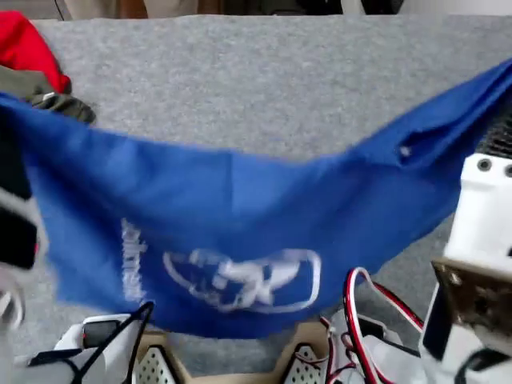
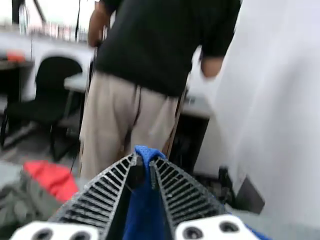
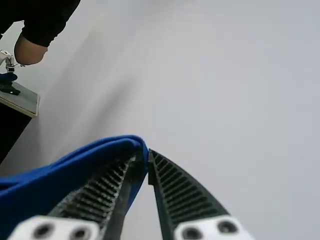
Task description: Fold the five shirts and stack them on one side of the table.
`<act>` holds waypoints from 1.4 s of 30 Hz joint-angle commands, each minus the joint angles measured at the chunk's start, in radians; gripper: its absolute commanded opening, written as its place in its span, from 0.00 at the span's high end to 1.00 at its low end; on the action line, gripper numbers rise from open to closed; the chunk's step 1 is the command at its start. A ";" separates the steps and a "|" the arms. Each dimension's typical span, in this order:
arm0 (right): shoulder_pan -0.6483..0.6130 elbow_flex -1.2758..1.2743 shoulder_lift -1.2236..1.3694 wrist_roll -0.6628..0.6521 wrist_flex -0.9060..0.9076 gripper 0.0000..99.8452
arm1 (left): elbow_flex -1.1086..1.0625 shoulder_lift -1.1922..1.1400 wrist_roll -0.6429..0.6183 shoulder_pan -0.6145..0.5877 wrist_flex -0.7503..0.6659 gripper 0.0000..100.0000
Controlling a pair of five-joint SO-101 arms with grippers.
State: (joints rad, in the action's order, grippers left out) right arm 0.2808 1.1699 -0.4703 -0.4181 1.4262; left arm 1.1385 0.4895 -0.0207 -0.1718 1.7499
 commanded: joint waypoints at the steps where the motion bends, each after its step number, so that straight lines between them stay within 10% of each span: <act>1: 0.015 -0.021 -0.001 -0.031 -0.074 0.99 | -0.101 -0.001 0.003 0.002 0.009 0.98; 20: 0.010 -0.024 0.002 -0.203 -0.358 0.99 | -0.279 -0.001 0.006 -0.006 0.008 0.98; 42: 0.015 -0.027 0.002 -0.270 -0.448 0.99 | -0.015 -0.001 0.006 -0.006 0.008 0.98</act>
State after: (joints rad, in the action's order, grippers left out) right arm 0.2808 1.1531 -0.4703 -0.6805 0.9966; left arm 1.1093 0.4941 -0.0207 -0.1718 1.7499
